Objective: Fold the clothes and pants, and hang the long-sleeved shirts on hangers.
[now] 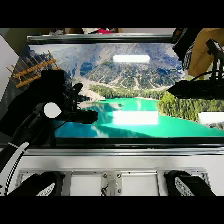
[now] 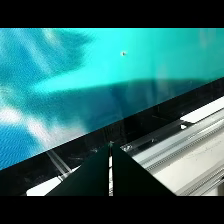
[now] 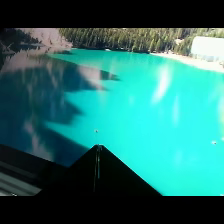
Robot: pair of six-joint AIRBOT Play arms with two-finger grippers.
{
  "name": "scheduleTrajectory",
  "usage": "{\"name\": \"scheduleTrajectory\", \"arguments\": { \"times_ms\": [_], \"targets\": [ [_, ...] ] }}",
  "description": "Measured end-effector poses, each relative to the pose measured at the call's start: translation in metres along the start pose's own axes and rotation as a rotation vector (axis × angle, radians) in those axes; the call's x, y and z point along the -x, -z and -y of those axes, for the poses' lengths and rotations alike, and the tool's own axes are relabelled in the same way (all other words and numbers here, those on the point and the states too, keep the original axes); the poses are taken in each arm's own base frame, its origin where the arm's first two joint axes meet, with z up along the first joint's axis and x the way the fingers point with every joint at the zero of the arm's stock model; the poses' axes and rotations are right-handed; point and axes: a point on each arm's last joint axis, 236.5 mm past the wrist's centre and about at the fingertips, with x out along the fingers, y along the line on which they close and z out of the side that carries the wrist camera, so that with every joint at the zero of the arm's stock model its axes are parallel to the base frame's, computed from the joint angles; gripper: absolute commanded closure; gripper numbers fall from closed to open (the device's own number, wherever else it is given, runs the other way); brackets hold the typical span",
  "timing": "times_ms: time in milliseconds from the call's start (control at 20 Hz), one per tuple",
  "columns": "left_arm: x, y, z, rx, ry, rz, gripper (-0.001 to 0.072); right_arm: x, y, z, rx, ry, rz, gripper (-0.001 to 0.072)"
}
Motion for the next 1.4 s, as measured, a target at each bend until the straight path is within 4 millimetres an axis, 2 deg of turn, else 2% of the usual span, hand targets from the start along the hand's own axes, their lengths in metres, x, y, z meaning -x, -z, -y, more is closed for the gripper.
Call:
{"name": "scheduleTrajectory", "arguments": {
  "times_ms": [400, 550, 600, 650, 750, 800, 900, 1000, 1100, 1250, 1400],
  "targets": [
    [0.000, 0.000, 0.000, 0.000, 0.000, 0.001, 0.0696, 0.000, 0.000, 0.000, 0.000, 0.000, 0.000, 0.0680],
    [0.000, -0.010, 0.000, 0.000, 0.001, 0.043, 0.0677, 0.000, 0.000, 0.000, 0.000, 0.000, 0.000, 0.0680],
    [0.000, -0.014, 0.000, 0.000, 0.001, 0.057, 0.0306, 0.000, 0.000, 0.000, 0.000, 0.000, 0.000, 0.0680],
    [0.001, -0.016, -0.001, -0.003, -0.002, 0.069, 0.0008, 0.000, 0.000, 0.000, 0.000, 0.000, 0.000, 0.0680],
    [0.007, -0.030, -0.011, -0.046, -0.049, 0.113, 0.0009, 0.000, 0.000, 0.000, 0.000, 0.000, 0.000, 0.0680],
    [0.014, -0.042, -0.024, -0.082, -0.100, 0.147, 0.0010, 0.000, 0.000, 0.000, 0.000, 0.000, 0.000, 0.0680],
    [0.038, -0.075, -0.061, -0.128, -0.237, 0.217, 0.0010, 0.000, 0.000, 0.000, 0.000, -0.001, 0.000, 0.0680],
    [0.072, -0.111, -0.118, -0.125, -0.406, 0.271, 0.0011, 0.000, 0.000, -0.001, -0.001, -0.004, 0.001, 0.0680],
    [0.104, -0.136, -0.175, -0.067, -0.537, 0.300, 0.0011, 0.000, 0.000, -0.001, -0.001, -0.004, 0.001, 0.0680],
    [0.136, -0.155, -0.261, 0.054, -0.670, 0.304, 0.0011, 0.000, 0.000, -0.001, -0.001, -0.004, 0.001, 0.0680],
    [0.142, -0.160, -0.328, 0.147, -0.733, 0.275, 0.0011, 0.000, 0.000, -0.001, -0.001, -0.004, 0.001, 0.0680]
  ]
}}
